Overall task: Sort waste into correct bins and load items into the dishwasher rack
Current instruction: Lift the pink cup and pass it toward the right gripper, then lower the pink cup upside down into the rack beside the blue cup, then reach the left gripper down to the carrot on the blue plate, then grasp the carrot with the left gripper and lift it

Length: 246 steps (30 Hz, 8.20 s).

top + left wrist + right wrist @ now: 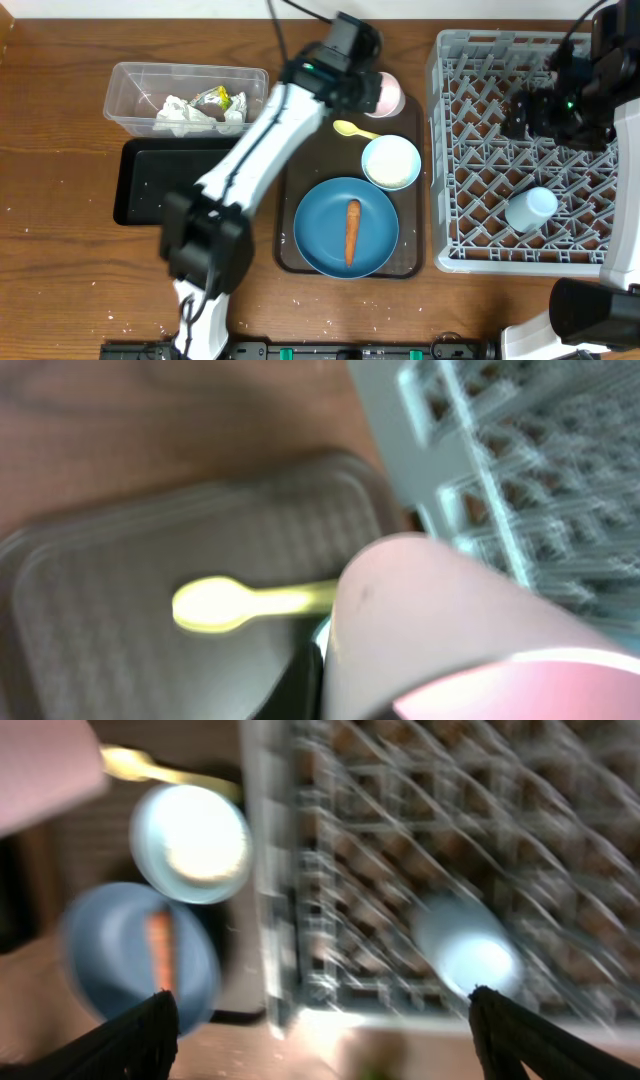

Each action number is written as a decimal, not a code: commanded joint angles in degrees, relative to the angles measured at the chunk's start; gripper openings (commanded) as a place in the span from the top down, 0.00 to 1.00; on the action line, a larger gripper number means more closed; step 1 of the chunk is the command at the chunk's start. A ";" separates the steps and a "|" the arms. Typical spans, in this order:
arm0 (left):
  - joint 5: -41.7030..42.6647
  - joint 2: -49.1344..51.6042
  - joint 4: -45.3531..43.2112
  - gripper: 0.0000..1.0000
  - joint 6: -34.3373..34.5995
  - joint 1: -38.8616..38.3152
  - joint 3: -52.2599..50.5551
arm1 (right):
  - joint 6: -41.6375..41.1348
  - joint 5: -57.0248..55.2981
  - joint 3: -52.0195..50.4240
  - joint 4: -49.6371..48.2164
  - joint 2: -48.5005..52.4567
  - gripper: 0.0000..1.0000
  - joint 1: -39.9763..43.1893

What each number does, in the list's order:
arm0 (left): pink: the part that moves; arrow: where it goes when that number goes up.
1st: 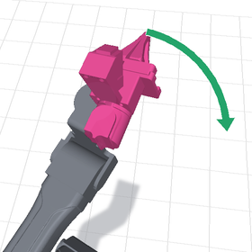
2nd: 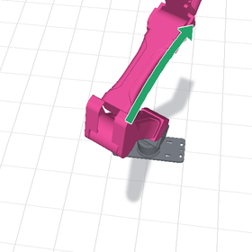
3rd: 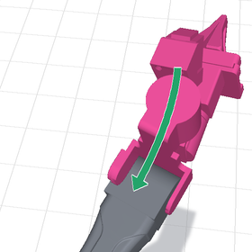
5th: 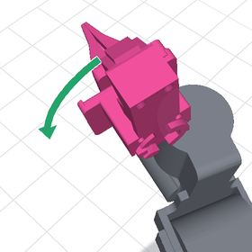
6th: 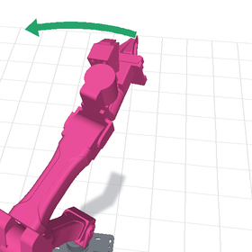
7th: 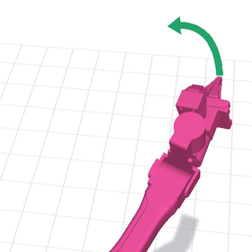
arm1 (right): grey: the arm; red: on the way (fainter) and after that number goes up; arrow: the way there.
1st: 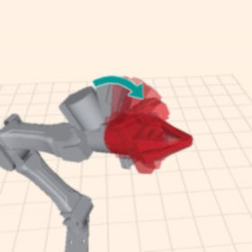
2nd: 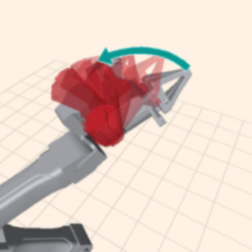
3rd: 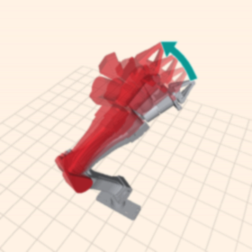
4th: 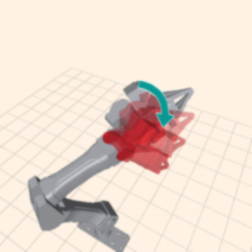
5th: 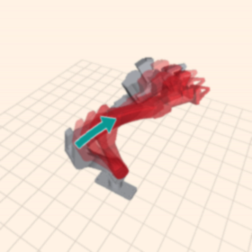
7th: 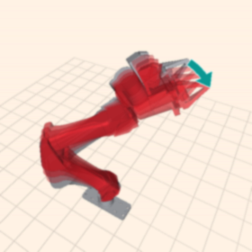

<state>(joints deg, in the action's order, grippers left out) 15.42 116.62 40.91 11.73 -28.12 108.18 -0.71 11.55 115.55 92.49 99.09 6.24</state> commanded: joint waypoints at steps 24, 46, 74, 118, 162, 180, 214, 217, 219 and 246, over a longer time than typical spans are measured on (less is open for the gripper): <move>69.00 -12.15 11.74 0.94 0.81 20.81 0.15 | 15.54 65.48 -19.17 -45.66 -4.00 0.24 -14.34; 74.69 -12.17 11.78 0.94 3.21 16.04 0.15 | 8.41 46.90 -19.19 -57.37 -10.25 0.15 -21.86; 74.58 -12.17 10.84 0.83 3.19 17.81 0.15 | 9.55 48.52 -19.28 -52.43 -10.23 0.55 -20.44; 34.80 -12.15 23.12 0.71 -2.29 17.75 0.15 | -6.45 -7.85 -18.18 -1.53 -10.29 0.57 4.17; 33.94 -12.15 24.02 0.70 -3.13 17.75 0.13 | -6.56 -12.48 -23.02 -1.03 11.28 0.17 -2.32; 33.97 -12.28 24.00 0.70 -3.32 17.79 0.15 | -4.98 -8.87 3.23 4.85 10.25 0.18 -4.28; -4.85 -28.46 14.34 0.63 6.62 -4.46 -35.28 | -15.10 -15.17 1.73 -3.85 6.86 0.08 -19.34; -6.32 -25.90 8.41 0.59 6.60 -7.17 -39.04 | -15.08 -15.17 1.73 -3.30 6.86 0.08 -16.61; -7.56 -23.61 5.97 0.57 6.58 -8.74 -39.78 | -14.86 -15.19 1.73 -2.84 6.86 0.08 -15.58; -8.35 -8.90 -0.98 0.36 10.03 -14.51 -38.69 | -13.79 -16.31 1.70 -0.81 6.88 0.08 -16.02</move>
<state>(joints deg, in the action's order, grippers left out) 7.16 106.32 39.97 21.19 -42.54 68.73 -14.66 -3.92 117.32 91.83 107.28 -9.32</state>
